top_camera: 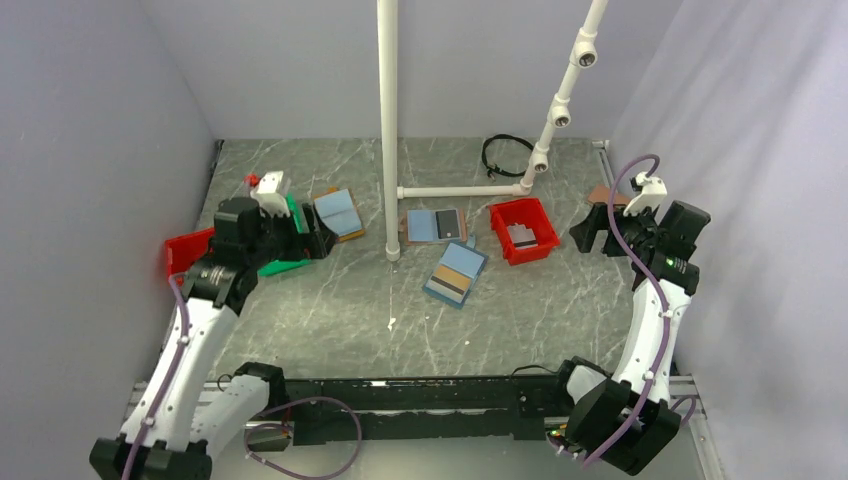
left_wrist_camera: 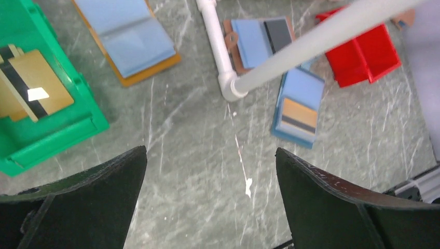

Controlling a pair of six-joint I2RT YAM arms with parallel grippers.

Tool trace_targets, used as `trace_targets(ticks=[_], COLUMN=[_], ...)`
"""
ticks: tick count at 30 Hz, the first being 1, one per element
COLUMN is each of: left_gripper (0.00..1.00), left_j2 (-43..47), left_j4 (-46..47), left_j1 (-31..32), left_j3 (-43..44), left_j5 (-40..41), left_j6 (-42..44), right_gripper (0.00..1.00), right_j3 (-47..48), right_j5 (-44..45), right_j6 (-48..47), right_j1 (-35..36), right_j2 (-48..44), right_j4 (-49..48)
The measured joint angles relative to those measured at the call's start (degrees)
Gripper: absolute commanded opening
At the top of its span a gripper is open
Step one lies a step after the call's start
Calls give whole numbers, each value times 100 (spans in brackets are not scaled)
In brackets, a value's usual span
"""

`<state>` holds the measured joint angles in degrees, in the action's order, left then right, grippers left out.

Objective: Take the credit cards out of the card holder
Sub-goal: Pick up the card holder from the corner of the board.

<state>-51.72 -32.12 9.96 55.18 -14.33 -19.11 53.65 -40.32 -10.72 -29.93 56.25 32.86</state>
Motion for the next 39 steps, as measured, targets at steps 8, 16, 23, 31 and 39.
trace_targets(ticks=[8,16,23,31,39], left_gripper=[99,100,99,99,100], left_j2=[903,964,964,964,876], left_j4=[-2,81,96,96,98], left_j1=[0,0,0,-2,-2], left_j3=[-787,-1073,-1073,-1073,-1073], left_j5=[-114,-57,-33,9,24], left_j6=[195,321,363,398,444], right_gripper=[100,100,100,100,100], right_j3=[0,0,673,846,1237], right_j5=[334,164,-339,1091,3003], right_j6=[44,-442,-1423,-2273,-3086], right_j1=[0,0,2,315,1250], right_j2=[0,111,1856,2527,3773], right_j4=[-186,-216,376,247,-256])
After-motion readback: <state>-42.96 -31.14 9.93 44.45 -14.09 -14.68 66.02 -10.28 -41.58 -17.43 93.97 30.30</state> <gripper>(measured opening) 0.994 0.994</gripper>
